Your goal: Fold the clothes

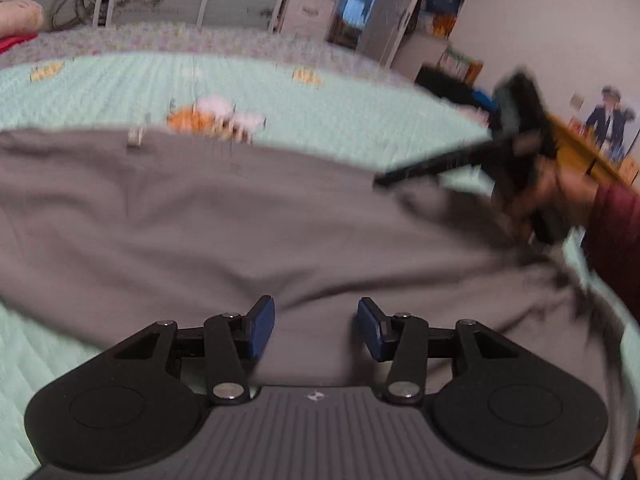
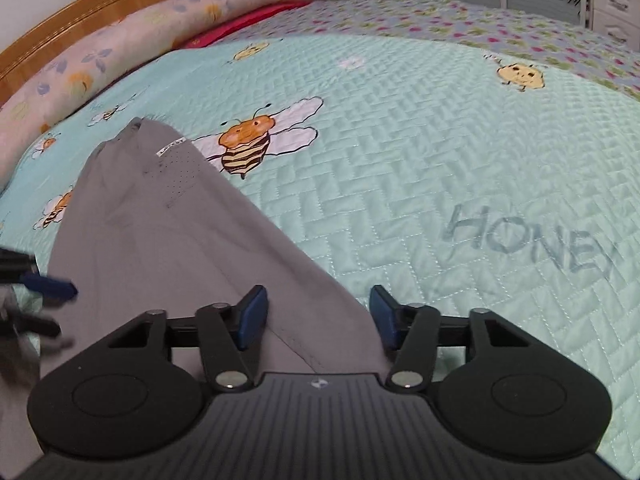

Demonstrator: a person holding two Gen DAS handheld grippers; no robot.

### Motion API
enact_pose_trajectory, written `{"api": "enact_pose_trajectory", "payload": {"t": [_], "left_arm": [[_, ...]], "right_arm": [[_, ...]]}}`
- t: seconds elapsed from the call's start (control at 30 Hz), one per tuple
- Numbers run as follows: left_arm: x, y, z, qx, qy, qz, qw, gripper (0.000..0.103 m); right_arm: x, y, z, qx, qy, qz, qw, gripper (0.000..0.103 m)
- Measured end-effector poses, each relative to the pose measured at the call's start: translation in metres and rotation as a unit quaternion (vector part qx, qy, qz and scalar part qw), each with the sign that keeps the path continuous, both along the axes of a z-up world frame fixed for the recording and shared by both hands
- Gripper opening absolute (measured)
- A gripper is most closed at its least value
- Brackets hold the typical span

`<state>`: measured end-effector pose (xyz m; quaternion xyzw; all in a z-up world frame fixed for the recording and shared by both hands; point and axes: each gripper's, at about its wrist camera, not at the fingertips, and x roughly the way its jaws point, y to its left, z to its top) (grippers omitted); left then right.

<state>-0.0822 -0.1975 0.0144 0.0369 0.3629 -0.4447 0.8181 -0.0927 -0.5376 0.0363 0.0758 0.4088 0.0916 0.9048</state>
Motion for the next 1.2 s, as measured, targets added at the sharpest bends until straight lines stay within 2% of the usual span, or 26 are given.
{"api": "enact_pose_trajectory", "payload": {"t": [0.03, 0.07, 0.1, 0.13, 0.27, 0.4, 0.5, 0.63, 0.7, 0.73, 0.8, 0.83, 0.87, 0.9, 0.93, 0.97, 1.07, 1.13, 1.2], "left_arm": [[-0.002, 0.0, -0.005, 0.0, -0.01, -0.001, 1.0, 0.049], [-0.004, -0.002, -0.005, 0.004, -0.016, -0.001, 0.9999, 0.05], [-0.005, -0.003, -0.005, 0.008, -0.022, -0.001, 0.9997, 0.05], [-0.007, -0.005, -0.004, 0.012, -0.028, -0.002, 0.9995, 0.05], [0.01, 0.003, 0.005, -0.021, 0.035, 0.03, 0.9987, 0.05], [0.025, 0.017, 0.025, -0.109, 0.084, 0.07, 0.988, 0.05], [0.046, 0.014, 0.026, -0.184, 0.155, 0.089, 0.9665, 0.058], [0.071, -0.015, 0.004, -0.233, 0.26, 0.102, 0.9312, 0.06], [0.077, -0.026, -0.008, -0.24, 0.276, 0.13, 0.9218, 0.06], [0.079, -0.032, -0.013, -0.237, 0.282, 0.136, 0.9199, 0.06], [0.082, -0.042, -0.022, -0.235, 0.293, 0.142, 0.9158, 0.058], [0.082, -0.044, -0.025, -0.232, 0.292, 0.142, 0.9169, 0.052], [0.082, -0.046, -0.027, -0.229, 0.29, 0.142, 0.9182, 0.037], [0.083, -0.049, -0.03, -0.227, 0.288, 0.143, 0.9195, 0.029], [0.085, -0.049, -0.033, -0.223, 0.29, 0.143, 0.9197, 0.016], [0.086, -0.047, -0.035, -0.225, 0.291, 0.143, 0.9188, 0.013], [0.089, -0.042, -0.041, -0.231, 0.296, 0.142, 0.9157, 0.013], [0.091, -0.042, -0.041, -0.239, 0.295, 0.138, 0.9149, 0.013], [0.092, -0.043, -0.041, -0.247, 0.291, 0.133, 0.9148, 0.013]], "right_arm": [[0.0, 0.0, 0.001, 0.0, 0.0, -0.002, 1.0, 0.036], [0.001, 0.0, 0.001, 0.001, -0.001, -0.004, 1.0, 0.029], [0.001, 0.0, 0.002, 0.001, -0.001, -0.005, 1.0, 0.008], [0.001, 0.003, 0.003, 0.0, -0.004, -0.004, 1.0, 0.0], [-0.01, 0.029, 0.009, -0.056, -0.034, 0.005, 0.998, 0.0], [-0.036, 0.058, 0.023, -0.122, -0.099, 0.0, 0.988, 0.0], [-0.06, 0.087, 0.031, -0.177, -0.144, 0.016, 0.974, 0.0], [-0.086, 0.118, 0.027, -0.204, -0.167, 0.038, 0.964, 0.0], [-0.097, 0.135, 0.02, -0.243, -0.175, 0.054, 0.953, 0.0], [-0.101, 0.142, 0.016, -0.255, -0.176, 0.064, 0.948, 0.0], [-0.106, 0.15, 0.008, -0.257, -0.169, 0.082, 0.948, 0.0], [-0.108, 0.153, 0.004, -0.257, -0.165, 0.089, 0.948, 0.0], [-0.108, 0.155, 0.0, -0.258, -0.158, 0.095, 0.948, 0.0], [-0.107, 0.155, -0.004, -0.258, -0.151, 0.097, 0.949, 0.0], [-0.106, 0.152, -0.004, -0.249, -0.148, 0.096, 0.952, 0.0], [-0.106, 0.148, -0.002, -0.236, -0.149, 0.094, 0.956, 0.0], [-0.104, 0.124, 0.015, -0.159, -0.166, 0.061, 0.971, 0.003], [-0.097, 0.105, 0.028, -0.129, -0.173, 0.03, 0.976, 0.016], [-0.086, 0.094, 0.029, -0.13, -0.157, 0.027, 0.979, 0.023]]}}
